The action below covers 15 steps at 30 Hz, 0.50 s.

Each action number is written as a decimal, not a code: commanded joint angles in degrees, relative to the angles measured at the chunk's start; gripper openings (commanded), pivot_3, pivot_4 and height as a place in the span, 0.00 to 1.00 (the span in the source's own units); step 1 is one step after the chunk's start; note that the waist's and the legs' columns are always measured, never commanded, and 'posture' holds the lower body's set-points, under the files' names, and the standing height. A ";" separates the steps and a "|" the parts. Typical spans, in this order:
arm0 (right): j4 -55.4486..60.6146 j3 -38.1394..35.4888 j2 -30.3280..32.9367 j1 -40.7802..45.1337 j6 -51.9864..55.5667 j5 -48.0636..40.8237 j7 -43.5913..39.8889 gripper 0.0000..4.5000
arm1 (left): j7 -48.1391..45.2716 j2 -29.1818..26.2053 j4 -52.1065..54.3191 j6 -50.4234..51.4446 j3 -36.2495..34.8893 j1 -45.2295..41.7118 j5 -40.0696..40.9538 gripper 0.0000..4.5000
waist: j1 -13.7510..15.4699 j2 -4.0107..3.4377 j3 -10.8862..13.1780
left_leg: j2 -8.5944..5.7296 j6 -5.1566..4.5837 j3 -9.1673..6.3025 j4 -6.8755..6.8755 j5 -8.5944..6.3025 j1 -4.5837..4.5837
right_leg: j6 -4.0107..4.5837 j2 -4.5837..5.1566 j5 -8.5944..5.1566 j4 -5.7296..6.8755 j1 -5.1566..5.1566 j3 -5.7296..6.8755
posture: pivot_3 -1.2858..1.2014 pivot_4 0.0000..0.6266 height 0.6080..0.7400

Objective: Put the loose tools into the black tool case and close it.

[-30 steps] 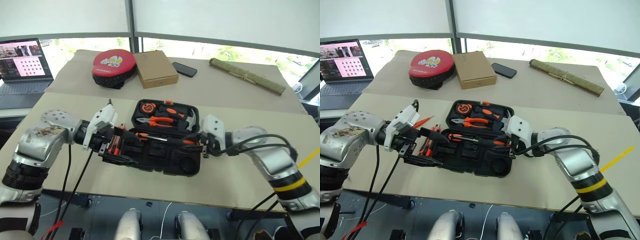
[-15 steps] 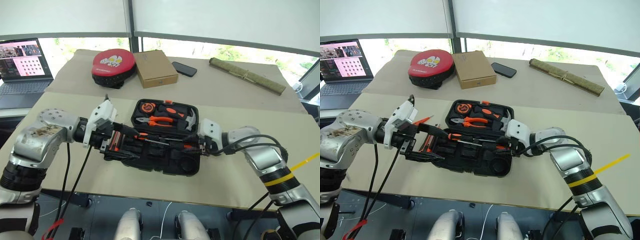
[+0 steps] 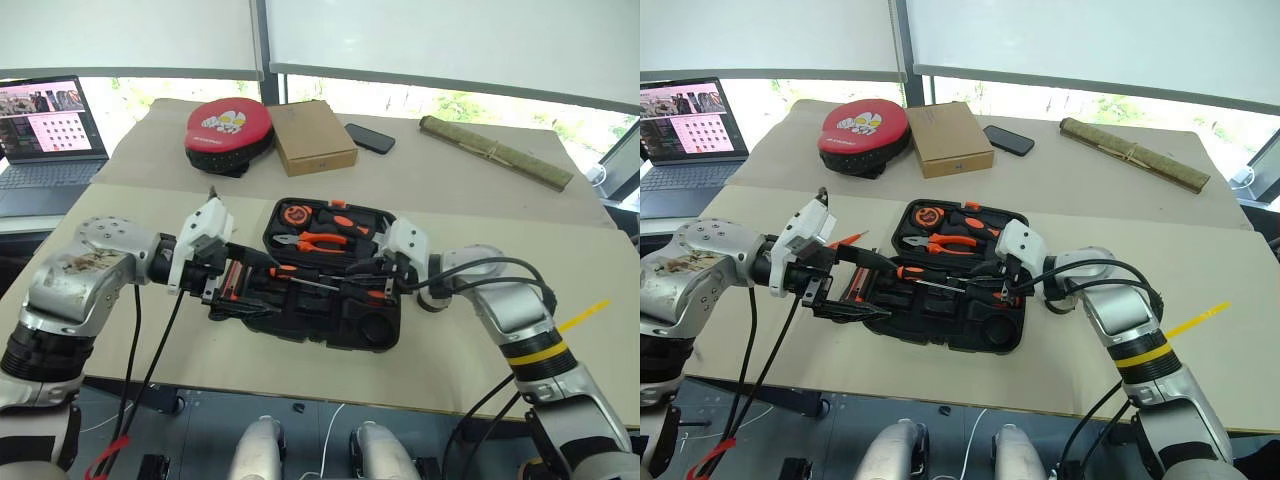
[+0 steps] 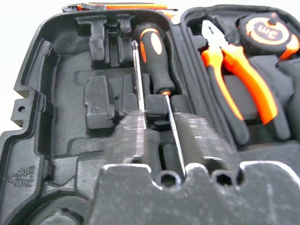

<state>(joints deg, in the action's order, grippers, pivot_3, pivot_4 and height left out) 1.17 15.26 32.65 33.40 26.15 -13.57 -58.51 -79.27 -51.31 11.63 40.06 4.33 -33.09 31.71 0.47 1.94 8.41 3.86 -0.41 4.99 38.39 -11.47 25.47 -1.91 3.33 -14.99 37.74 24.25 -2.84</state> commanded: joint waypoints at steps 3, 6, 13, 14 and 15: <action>0.12 2.17 -0.65 0.28 -0.52 3.70 1.37 0.01 | 0.44 0.79 -0.46 -0.91 -0.19 -1.86 0.12 1.00 | -0.07 0.00 0.00 | 0.01 0.00 0.00 0.00 0.00 -0.01 | 0.00 -0.01 0.00 0.02 0.00 0.00 | 0.52 0.24 1.00; -0.68 3.33 -1.17 0.32 -0.02 5.10 1.97 0.01 | 0.46 1.15 -1.16 -1.21 0.00 -2.32 -0.19 1.00 | -0.13 0.00 0.00 | 0.00 0.00 0.01 0.00 0.00 -0.01 | 0.01 -0.01 -0.01 0.04 0.01 0.00 | 0.52 0.24 1.00; -2.22 8.72 0.75 -0.49 -4.77 12.46 0.96 0.01 | 0.40 1.61 -2.77 -2.21 0.41 -2.78 -0.93 1.00 | -0.40 0.02 -0.02 | 0.01 0.01 0.01 0.00 0.00 -0.20 | 0.03 -0.01 -0.02 0.13 -0.10 -0.01 | 0.52 0.24 1.00; -1.51 8.70 0.89 -0.76 -4.42 12.26 0.52 0.01 | 0.37 1.60 -2.92 -2.37 0.44 -2.74 -1.01 1.00 | -0.44 0.02 -0.02 | 0.01 0.02 0.00 0.00 0.01 -0.21 | 0.04 -0.01 -0.02 0.15 -0.11 -0.01 | 0.52 0.24 1.00; -0.69 8.69 0.99 -0.98 -4.29 12.13 0.09 0.01 | 0.35 1.63 -3.13 -2.59 0.49 -2.70 -1.13 1.00 | -0.49 0.02 -0.02 | 0.01 0.02 0.00 0.00 0.01 -0.22 | 0.04 -0.01 -0.03 0.17 -0.10 -0.01 | 0.52 0.24 1.00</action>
<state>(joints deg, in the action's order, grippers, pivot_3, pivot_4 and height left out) 0.72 21.94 32.50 34.23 21.17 -3.09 -57.08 -78.92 -49.63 8.60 38.72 5.56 -34.93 30.77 -0.02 1.97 8.39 3.86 -0.39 5.00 38.39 -11.46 25.24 -1.87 3.32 -15.01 37.92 24.13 -2.85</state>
